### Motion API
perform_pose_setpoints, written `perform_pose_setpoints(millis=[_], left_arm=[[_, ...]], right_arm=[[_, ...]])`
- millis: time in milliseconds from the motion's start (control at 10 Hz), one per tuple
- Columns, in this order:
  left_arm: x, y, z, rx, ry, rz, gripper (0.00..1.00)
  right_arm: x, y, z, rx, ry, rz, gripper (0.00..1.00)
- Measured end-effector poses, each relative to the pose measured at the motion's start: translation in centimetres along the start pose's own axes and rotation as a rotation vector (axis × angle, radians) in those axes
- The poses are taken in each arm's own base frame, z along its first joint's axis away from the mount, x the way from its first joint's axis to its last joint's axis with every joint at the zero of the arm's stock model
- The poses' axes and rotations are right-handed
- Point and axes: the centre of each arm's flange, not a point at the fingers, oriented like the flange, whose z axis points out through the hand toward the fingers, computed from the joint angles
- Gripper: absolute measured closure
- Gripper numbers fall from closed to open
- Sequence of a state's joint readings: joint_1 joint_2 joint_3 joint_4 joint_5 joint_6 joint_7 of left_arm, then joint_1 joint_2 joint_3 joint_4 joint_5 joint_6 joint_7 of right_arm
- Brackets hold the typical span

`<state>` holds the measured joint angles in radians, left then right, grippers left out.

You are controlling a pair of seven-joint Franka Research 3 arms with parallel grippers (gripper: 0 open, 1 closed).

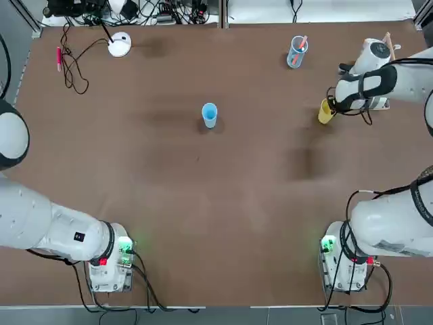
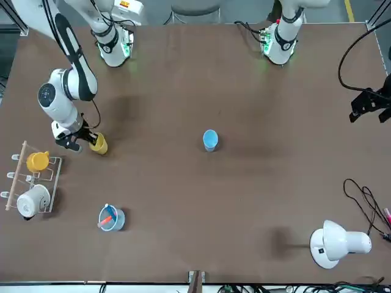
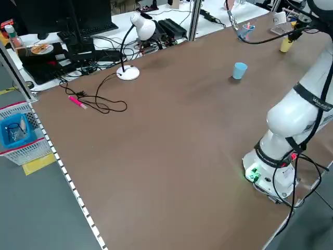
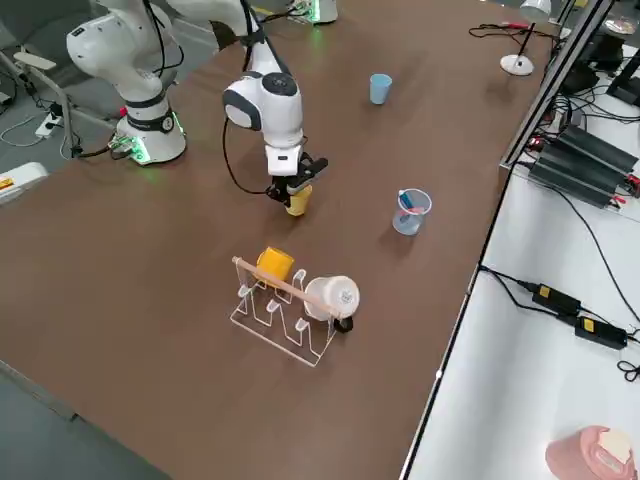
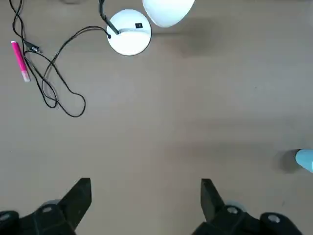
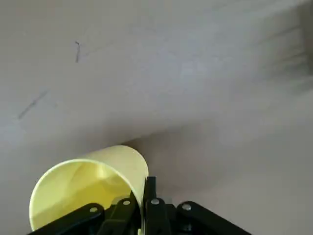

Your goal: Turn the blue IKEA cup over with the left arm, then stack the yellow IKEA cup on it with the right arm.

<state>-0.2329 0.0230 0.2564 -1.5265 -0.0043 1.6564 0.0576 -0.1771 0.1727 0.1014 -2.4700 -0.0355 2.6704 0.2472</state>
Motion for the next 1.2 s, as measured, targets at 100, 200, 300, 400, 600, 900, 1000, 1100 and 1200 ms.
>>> perform_pose_setpoints(millis=[100,200,300,400,600,900,1000,1100,1200], left_arm=[[0.1,-0.2,-0.6,0.001,0.012,-0.004,0.01],[0.2,-0.9,-1.0,0.003,0.028,-0.014,0.01],[0.5,-1.4,-1.1,0.005,0.049,-0.018,0.01],[0.9,-1.2,-1.0,0.003,0.061,-0.014,0.01],[0.9,-1.2,-1.2,-0.001,0.068,-0.012,0.01],[0.6,-1.2,-1.3,-0.003,0.042,-0.014,0.01],[0.3,-1.3,-1.5,-0.004,0.025,-0.015,0.01],[0.0,-1.3,-1.7,-0.004,0.014,-0.016,0.01],[-0.2,-1.4,-1.9,-0.004,0.011,-0.017,0.01]], right_arm=[[0.6,-1.4,-0.8,0.005,-0.005,0.011,0.96],[1.1,-2.8,-1.5,0.022,-0.005,0.024,0.96],[1.4,-4.1,-2.2,0.047,-0.017,0.043,0.96],[1.7,-5.8,-3.1,0.076,-0.044,0.062,0.96],[2.1,-9.6,-5.0,0.122,-0.063,0.094,0.96],[1.2,-15.6,-7.2,0.158,-0.042,0.116,0.96],[0.7,-18.2,-8.3,0.176,-0.032,0.131,0.96],[0.1,-21.0,-9.6,0.196,-0.026,0.142,0.96],[-0.8,-23.6,-11.0,0.211,-0.03,0.148,0.96]])
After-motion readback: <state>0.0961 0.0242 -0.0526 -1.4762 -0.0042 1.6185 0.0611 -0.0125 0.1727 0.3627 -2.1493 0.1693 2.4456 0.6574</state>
